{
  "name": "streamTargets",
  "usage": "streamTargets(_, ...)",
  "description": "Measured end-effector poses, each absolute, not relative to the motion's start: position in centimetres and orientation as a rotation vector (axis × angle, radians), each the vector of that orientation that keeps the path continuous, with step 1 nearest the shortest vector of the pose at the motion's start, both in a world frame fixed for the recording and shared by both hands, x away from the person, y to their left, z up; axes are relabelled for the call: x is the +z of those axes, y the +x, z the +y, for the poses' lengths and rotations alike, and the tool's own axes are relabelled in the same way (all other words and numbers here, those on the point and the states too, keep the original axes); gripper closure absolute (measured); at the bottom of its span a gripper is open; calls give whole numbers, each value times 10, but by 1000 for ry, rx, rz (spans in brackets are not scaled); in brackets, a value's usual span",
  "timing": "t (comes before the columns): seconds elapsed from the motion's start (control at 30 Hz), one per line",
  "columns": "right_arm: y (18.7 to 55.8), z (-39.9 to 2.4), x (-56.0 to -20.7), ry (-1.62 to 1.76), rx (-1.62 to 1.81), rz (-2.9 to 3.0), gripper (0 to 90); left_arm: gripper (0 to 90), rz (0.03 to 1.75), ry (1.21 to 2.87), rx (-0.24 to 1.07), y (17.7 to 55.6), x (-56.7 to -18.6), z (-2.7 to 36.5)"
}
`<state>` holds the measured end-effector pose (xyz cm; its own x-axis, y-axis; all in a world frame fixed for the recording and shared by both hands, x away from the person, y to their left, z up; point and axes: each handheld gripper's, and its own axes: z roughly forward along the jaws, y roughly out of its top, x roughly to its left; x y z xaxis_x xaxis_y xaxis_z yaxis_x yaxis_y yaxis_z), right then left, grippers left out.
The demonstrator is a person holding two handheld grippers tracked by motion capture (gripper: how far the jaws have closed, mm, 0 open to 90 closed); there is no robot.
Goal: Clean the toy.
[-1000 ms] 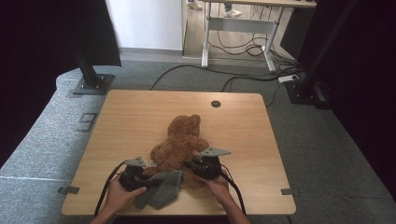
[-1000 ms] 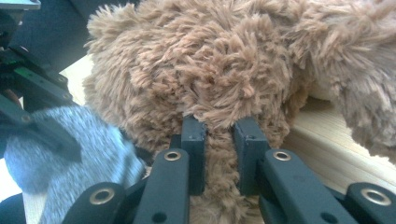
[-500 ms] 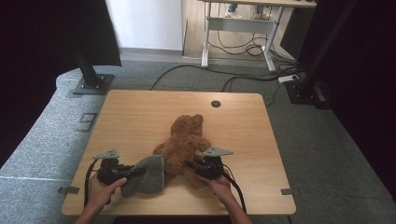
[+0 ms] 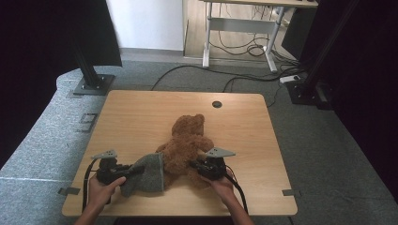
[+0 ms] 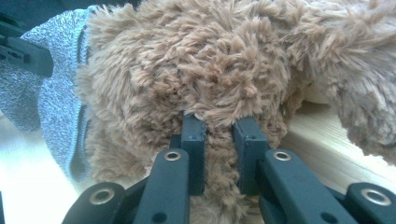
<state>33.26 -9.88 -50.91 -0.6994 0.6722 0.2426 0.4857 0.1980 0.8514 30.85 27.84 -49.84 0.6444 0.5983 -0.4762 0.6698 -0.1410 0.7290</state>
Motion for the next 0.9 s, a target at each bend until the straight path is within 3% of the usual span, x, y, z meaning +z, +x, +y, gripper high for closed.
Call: streamTargets(0.9,345,-142,-511,1232,1465,2166,771,717,1065,1892,-117,313,-507,282)
